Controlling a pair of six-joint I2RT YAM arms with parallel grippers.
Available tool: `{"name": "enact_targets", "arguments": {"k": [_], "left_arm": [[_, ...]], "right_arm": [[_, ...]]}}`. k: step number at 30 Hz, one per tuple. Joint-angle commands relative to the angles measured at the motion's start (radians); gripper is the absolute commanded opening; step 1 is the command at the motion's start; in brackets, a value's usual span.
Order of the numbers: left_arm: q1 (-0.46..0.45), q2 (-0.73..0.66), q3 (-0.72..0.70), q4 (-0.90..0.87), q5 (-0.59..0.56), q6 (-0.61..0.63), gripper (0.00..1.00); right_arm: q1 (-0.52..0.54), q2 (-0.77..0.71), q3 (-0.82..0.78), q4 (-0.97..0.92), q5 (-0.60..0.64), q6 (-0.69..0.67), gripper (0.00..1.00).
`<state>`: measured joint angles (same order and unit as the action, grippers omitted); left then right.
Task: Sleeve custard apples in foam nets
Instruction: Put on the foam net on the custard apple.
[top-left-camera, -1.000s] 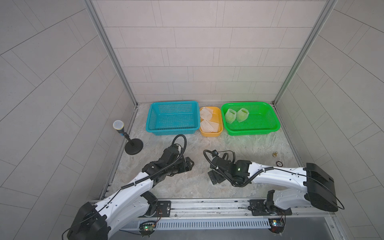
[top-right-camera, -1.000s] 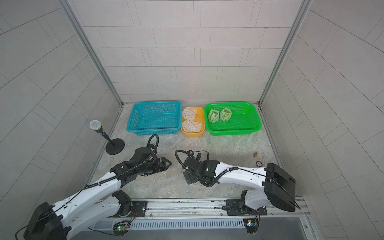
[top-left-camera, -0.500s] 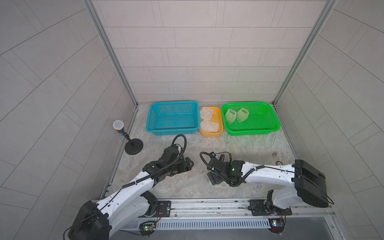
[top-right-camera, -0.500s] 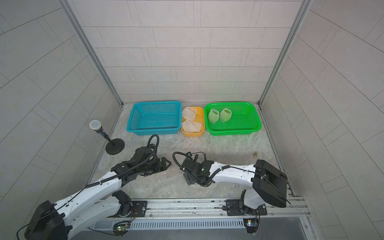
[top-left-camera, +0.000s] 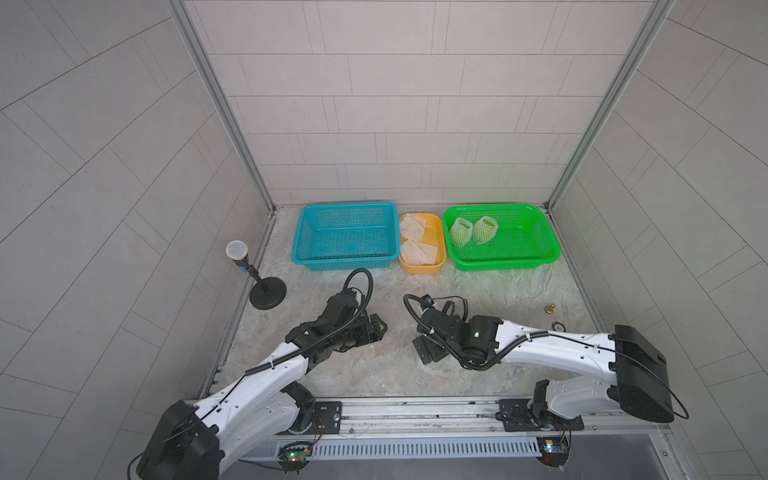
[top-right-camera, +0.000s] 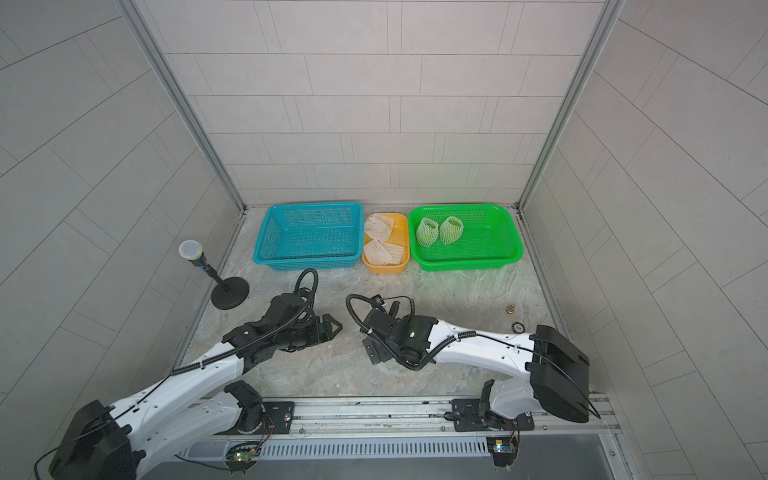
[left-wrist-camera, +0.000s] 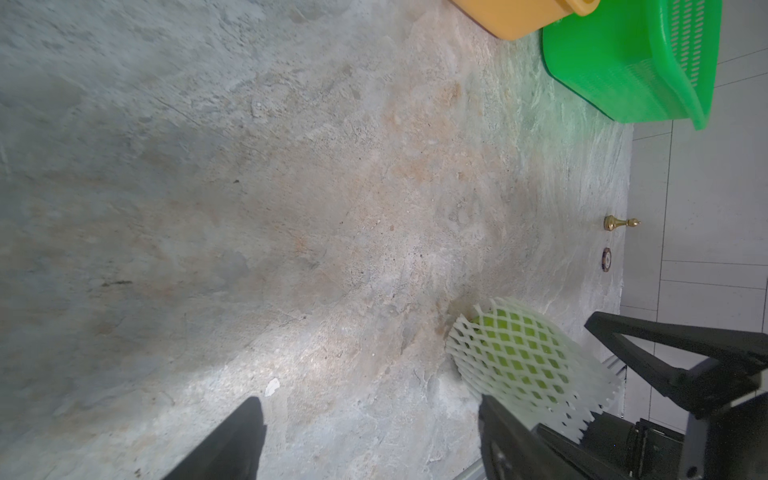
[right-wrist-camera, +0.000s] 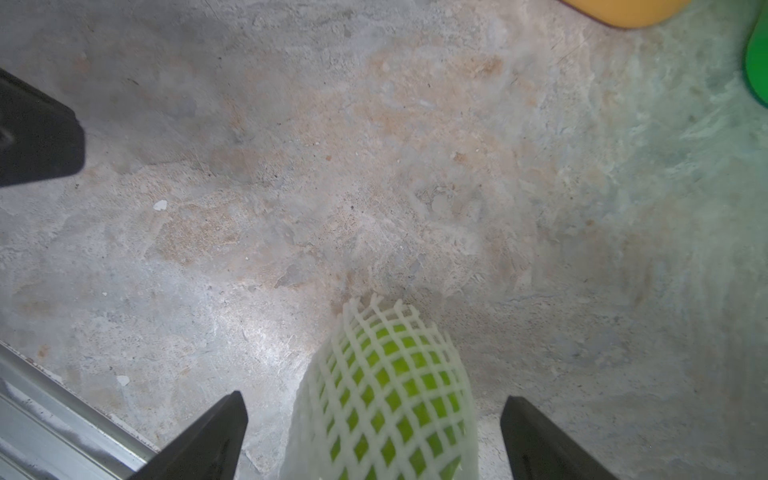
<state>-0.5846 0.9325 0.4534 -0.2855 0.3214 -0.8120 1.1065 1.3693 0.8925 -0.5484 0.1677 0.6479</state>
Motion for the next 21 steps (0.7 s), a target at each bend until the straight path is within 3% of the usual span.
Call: {"name": "enact_targets", "arguments": {"k": [1,14,21], "left_arm": [[0.006,0.001,-0.013,0.009,0.007,0.002,0.84],[0.007,0.008,-0.018,0.019,0.017,-0.001,0.84],[0.009,0.006,-0.018,0.018,0.013,-0.003,0.84]], "right_arm": [[0.021,0.003,0.016,-0.079,0.048,0.008,1.0],[0.056,0.073,-0.016,-0.038,0.083,0.042,0.99],[0.054,0.118,-0.012,-0.03,0.12,0.044,0.92]]}}
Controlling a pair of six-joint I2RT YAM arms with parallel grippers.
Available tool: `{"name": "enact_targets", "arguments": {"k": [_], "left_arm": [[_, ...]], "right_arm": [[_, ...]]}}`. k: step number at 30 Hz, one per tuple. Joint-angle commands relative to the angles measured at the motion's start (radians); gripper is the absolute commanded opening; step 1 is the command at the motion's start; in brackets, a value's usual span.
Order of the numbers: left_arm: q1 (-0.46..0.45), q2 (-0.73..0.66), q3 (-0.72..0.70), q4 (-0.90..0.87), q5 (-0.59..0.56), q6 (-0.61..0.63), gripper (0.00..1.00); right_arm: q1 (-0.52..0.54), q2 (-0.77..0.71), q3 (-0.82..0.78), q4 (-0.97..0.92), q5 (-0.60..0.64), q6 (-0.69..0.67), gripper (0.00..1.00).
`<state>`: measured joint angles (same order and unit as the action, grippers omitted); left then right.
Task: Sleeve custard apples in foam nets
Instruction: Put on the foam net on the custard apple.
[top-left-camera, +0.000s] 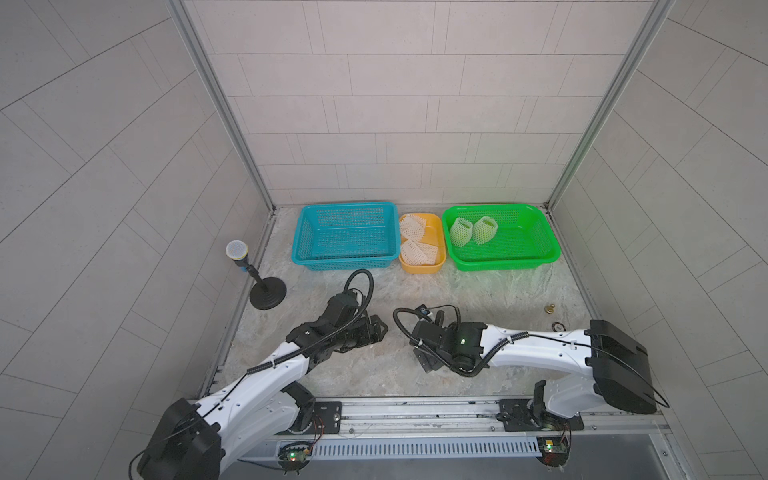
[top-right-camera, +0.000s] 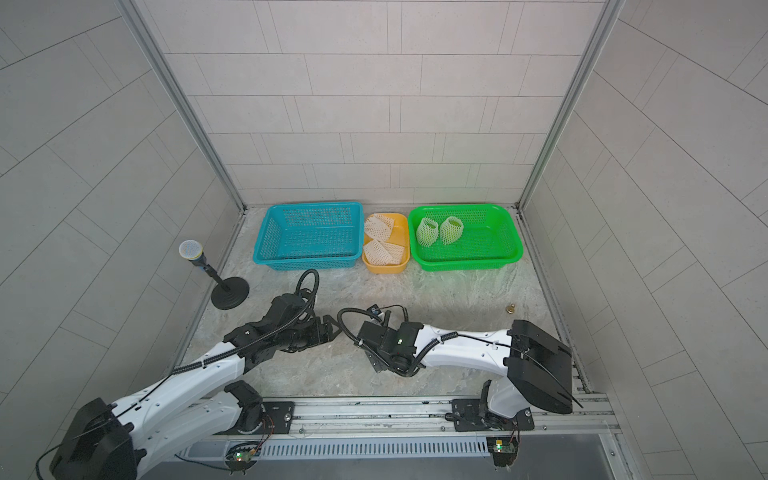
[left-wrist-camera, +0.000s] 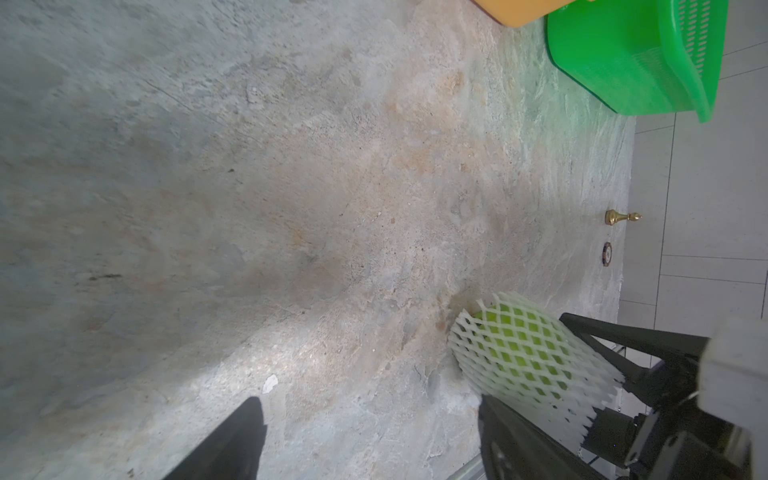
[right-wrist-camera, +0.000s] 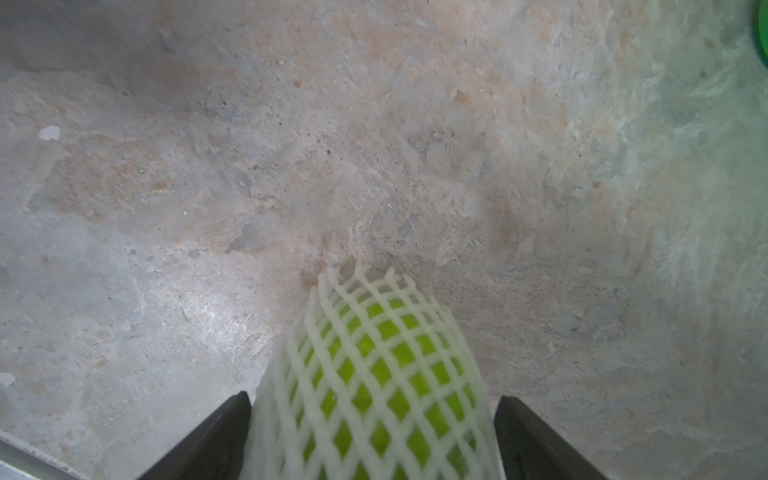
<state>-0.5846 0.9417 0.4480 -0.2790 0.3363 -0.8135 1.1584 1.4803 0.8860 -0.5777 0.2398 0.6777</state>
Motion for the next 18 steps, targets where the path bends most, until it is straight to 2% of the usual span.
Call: {"name": "enact_targets", "arguments": {"k": [1,9,13,18], "left_arm": [[0.009,-0.003,-0.014,0.011,-0.002,-0.001,0.84],[0.01,0.006,-0.014,0.015,-0.001,-0.003,0.84],[0.009,0.011,-0.015,0.018,0.001,-0.004,0.83],[0.011,0.013,-0.016,0.021,0.001,-0.006,0.83]], "right_arm": [[-0.001,0.011,-0.007,0.0,0.049,0.013,0.91],[-0.01,0.031,-0.039,0.038,0.015,0.007,0.87],[-0.009,0.049,-0.043,0.041,0.01,0.004,0.93],[-0.011,0.048,-0.045,0.044,0.0,0.005,0.95]]}}
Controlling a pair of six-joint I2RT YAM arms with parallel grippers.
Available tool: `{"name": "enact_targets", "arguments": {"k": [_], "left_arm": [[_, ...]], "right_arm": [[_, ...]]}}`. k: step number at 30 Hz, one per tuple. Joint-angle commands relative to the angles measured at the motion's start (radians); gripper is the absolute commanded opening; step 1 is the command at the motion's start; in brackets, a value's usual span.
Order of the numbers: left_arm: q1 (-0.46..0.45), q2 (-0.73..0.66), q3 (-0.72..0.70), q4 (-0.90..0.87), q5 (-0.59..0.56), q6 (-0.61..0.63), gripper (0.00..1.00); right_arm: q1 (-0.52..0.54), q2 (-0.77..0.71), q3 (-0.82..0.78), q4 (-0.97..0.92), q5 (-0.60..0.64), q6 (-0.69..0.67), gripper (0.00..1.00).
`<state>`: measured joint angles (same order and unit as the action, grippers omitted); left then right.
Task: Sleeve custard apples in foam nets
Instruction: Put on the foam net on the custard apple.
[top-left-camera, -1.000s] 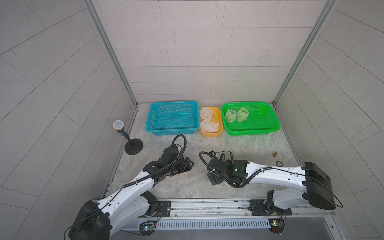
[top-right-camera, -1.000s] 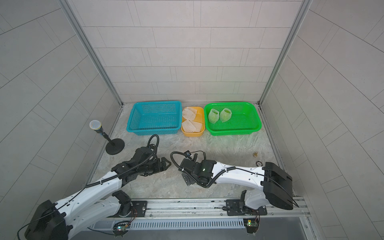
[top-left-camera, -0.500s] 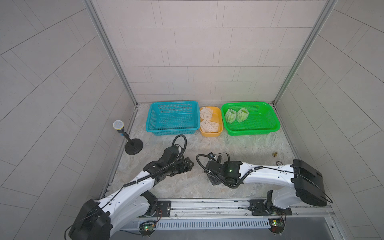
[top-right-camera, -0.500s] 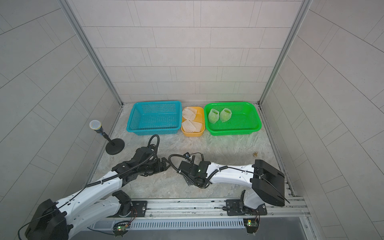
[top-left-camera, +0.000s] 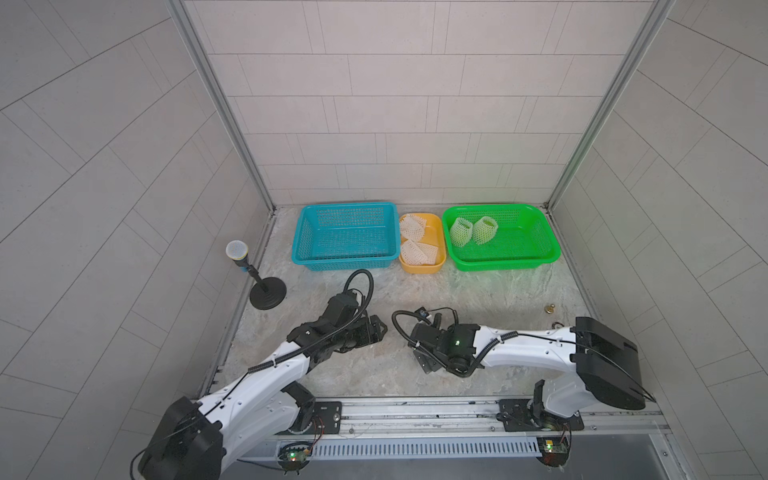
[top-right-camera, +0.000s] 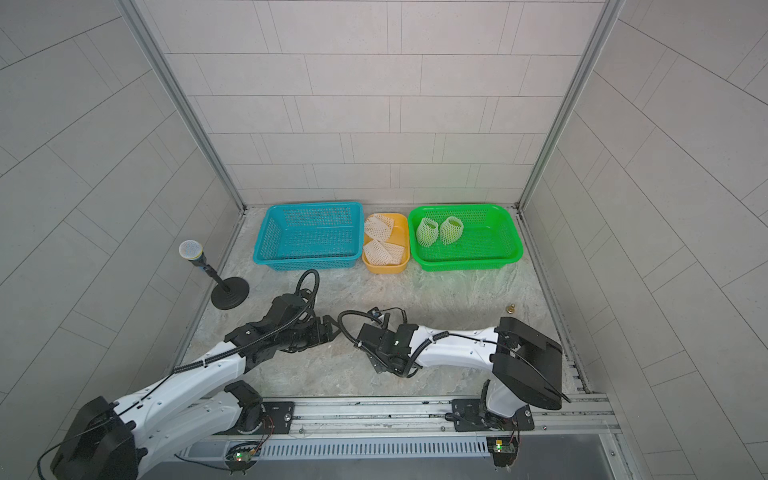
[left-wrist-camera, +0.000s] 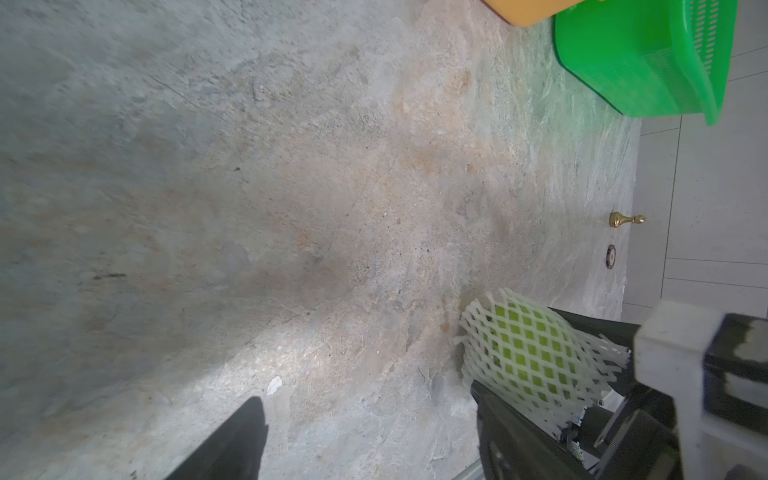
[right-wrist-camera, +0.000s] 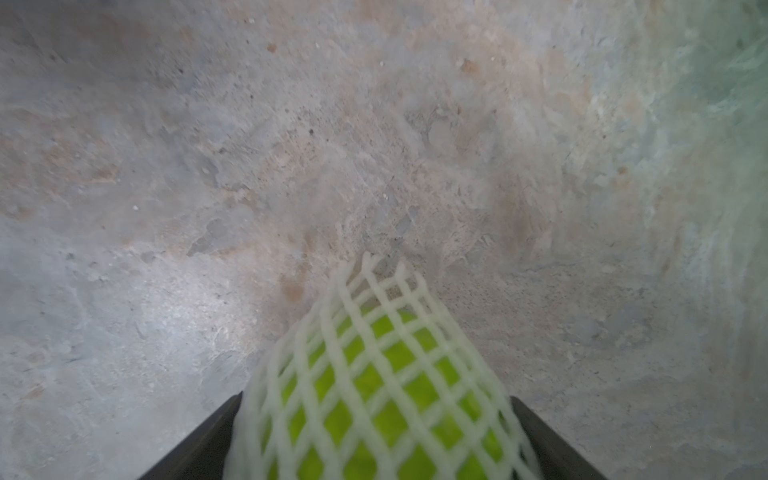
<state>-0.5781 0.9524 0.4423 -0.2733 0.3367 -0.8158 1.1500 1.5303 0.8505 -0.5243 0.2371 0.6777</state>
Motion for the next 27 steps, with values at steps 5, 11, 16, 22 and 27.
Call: {"name": "enact_targets", "arguments": {"k": [5,11,16,22,27], "left_arm": [[0.005,0.011,-0.011,0.022,0.004,-0.006,0.83],[0.005,0.015,-0.01,0.025,0.01,-0.006,0.83],[0.005,0.016,-0.01,0.027,0.013,-0.006,0.83],[0.006,0.02,-0.009,0.028,0.016,-0.003,0.83],[0.006,0.026,-0.007,0.029,0.015,0.0,0.83]], "right_arm": [[-0.003,-0.042,0.014,-0.031,0.019,-0.005,0.96],[-0.003,-0.111,0.04,-0.072,0.044,-0.012,1.0],[-0.001,-0.13,0.05,-0.086,0.016,-0.021,1.0],[0.0,-0.131,0.049,-0.123,0.017,-0.003,1.0],[0.001,-0.127,0.031,-0.11,-0.004,0.007,1.0]]}}
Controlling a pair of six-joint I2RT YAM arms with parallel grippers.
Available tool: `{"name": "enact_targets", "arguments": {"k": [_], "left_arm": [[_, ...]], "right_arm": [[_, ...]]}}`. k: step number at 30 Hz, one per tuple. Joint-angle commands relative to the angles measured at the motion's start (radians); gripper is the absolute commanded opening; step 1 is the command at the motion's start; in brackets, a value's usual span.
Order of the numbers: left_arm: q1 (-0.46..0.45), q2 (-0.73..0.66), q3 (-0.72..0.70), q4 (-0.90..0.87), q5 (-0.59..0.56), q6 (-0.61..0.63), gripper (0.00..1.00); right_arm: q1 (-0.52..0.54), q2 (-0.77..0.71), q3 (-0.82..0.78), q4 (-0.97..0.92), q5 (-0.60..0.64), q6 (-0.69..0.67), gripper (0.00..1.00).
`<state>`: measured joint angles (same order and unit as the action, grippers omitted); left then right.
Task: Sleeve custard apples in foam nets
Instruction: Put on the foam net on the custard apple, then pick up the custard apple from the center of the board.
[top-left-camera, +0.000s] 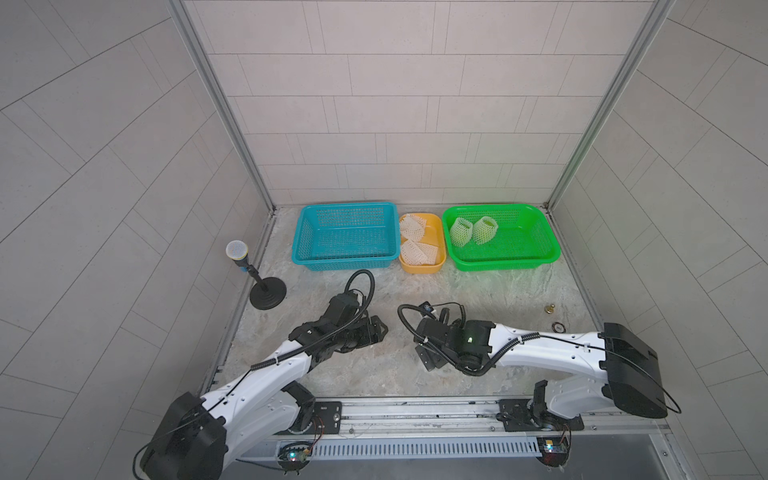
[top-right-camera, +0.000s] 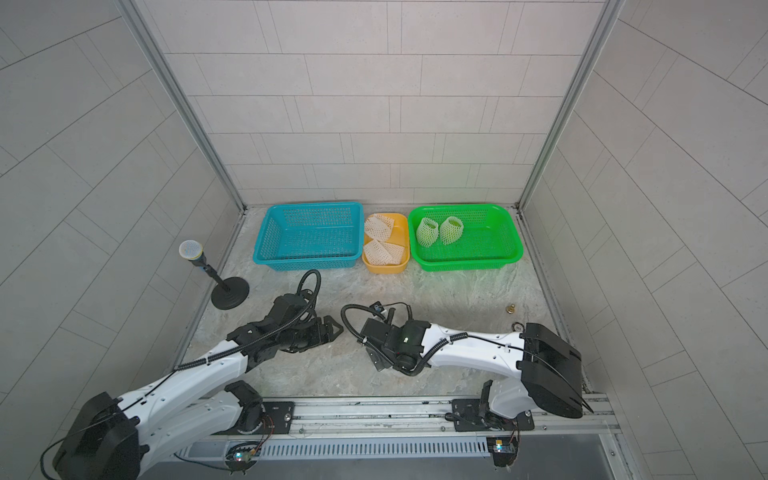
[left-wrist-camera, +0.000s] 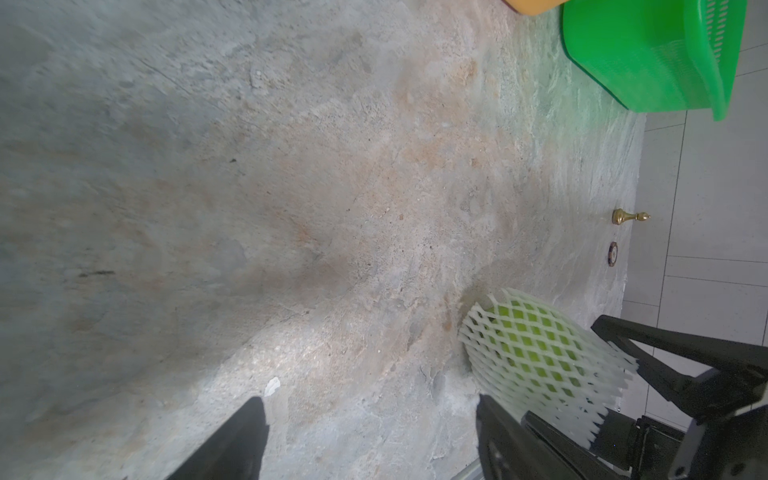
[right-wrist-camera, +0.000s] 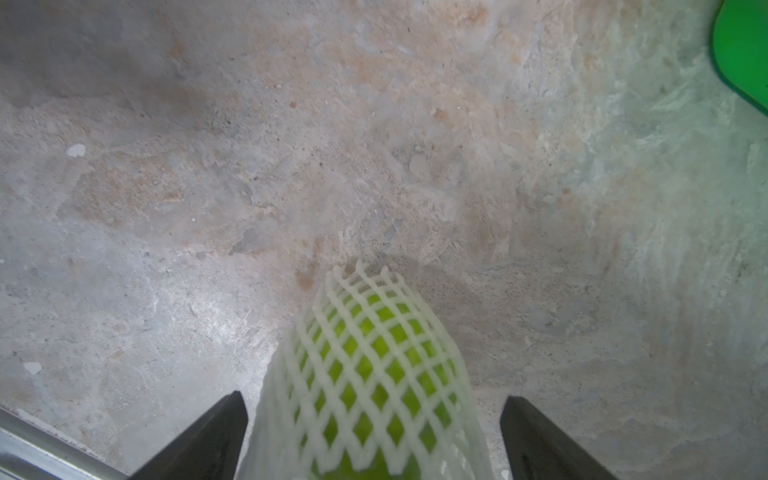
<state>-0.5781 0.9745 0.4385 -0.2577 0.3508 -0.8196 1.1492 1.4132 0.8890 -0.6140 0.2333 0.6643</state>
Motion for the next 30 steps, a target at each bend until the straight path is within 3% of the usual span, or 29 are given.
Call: {"name": "enact_targets", "arguments": {"k": [1,16,23,30], "left_arm": [[0.008,0.005,-0.003,0.015,0.002,0.003,0.82],[0.012,0.016,-0.005,0.017,0.005,0.002,0.82],[0.012,0.024,-0.006,0.02,0.008,0.0,0.82],[0.014,0.027,-0.007,0.021,0.01,-0.003,0.82]], "right_arm": [[0.001,-0.005,-0.012,-0.015,-0.002,0.02,1.0],[-0.005,0.071,-0.031,0.01,-0.014,0.024,0.96],[-0.006,0.066,-0.041,0.009,-0.003,0.025,0.84],[-0.016,0.103,-0.07,0.05,-0.031,0.012,0.84]]}}
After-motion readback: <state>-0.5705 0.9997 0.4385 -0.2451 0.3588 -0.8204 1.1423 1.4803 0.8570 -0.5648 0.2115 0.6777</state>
